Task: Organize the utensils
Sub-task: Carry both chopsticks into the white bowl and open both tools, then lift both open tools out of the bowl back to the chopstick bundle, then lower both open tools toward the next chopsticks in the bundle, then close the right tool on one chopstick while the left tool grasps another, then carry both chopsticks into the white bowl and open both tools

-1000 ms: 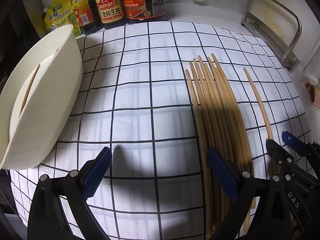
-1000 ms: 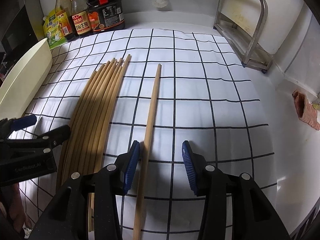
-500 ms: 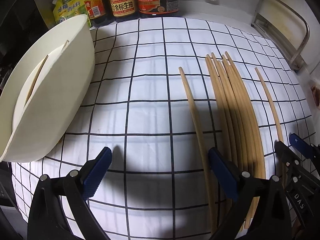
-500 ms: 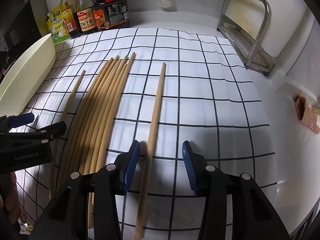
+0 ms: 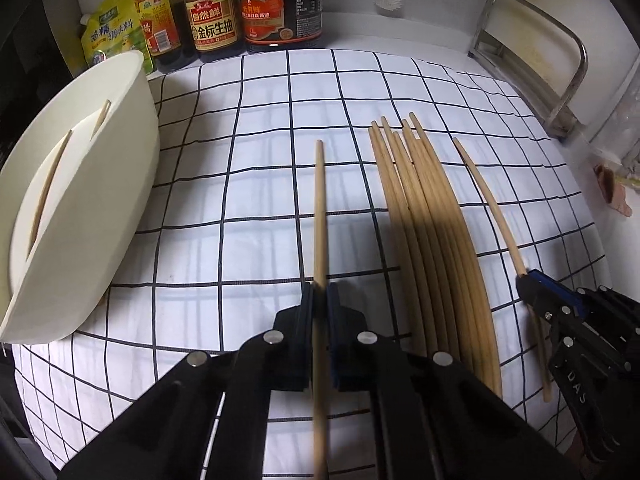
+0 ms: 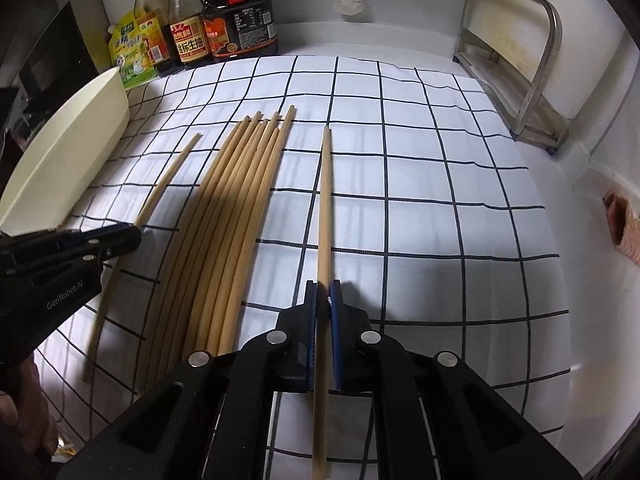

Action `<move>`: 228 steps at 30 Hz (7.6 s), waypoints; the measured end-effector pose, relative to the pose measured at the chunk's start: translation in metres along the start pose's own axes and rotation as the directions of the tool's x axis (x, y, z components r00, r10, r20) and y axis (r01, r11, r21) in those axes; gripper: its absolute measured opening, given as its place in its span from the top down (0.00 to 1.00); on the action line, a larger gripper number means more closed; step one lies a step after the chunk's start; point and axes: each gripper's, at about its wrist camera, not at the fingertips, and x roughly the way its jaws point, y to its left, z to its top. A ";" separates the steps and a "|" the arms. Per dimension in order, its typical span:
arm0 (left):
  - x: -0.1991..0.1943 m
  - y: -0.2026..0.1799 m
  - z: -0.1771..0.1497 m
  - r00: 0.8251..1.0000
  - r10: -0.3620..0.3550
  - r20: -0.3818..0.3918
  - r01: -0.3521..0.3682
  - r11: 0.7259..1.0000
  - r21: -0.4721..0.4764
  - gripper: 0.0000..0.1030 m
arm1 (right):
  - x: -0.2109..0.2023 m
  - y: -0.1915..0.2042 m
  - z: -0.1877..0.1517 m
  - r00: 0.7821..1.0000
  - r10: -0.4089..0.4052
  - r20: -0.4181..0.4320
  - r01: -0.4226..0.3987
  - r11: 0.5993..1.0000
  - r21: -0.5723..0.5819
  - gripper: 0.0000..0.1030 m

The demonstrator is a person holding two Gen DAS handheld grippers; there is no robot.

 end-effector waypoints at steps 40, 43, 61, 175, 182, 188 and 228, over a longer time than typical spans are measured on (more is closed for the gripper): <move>-0.073 0.284 0.074 0.989 0.107 0.102 -0.080 0.967 -0.243 0.93 | 0.027 0.294 0.162 0.929 0.366 -0.044 -0.368 0.912 -0.179 0.94; -0.060 0.292 0.071 0.993 0.095 0.072 -0.075 0.967 -0.242 0.93 | 0.042 0.302 0.161 0.934 0.349 -0.074 -0.357 0.920 -0.163 0.94; -0.058 0.300 0.064 0.992 0.110 0.058 -0.090 0.959 -0.270 0.40 | 0.033 0.298 0.154 0.957 0.288 -0.041 -0.291 0.943 -0.160 0.74; 0.008 -0.005 -0.008 1.000 0.014 0.006 -0.014 0.999 -0.031 0.05 | 0.005 -0.007 0.011 1.000 -0.001 0.004 0.001 1.000 -0.003 0.62; 0.010 -0.010 -0.007 1.000 0.029 -0.013 -0.029 0.999 -0.034 0.06 | 0.007 -0.008 0.012 1.000 -0.003 0.003 0.003 1.000 -0.012 0.62; 0.014 -0.007 -0.004 0.998 0.062 -0.021 -0.062 0.998 -0.030 0.06 | 0.006 -0.008 0.010 1.000 -0.003 0.004 0.003 1.000 -0.020 0.62; -0.089 0.063 0.047 0.983 -0.068 0.171 0.077 0.996 -0.050 0.93 | -0.058 0.080 0.072 0.977 0.177 0.119 -0.174 0.984 -0.033 0.94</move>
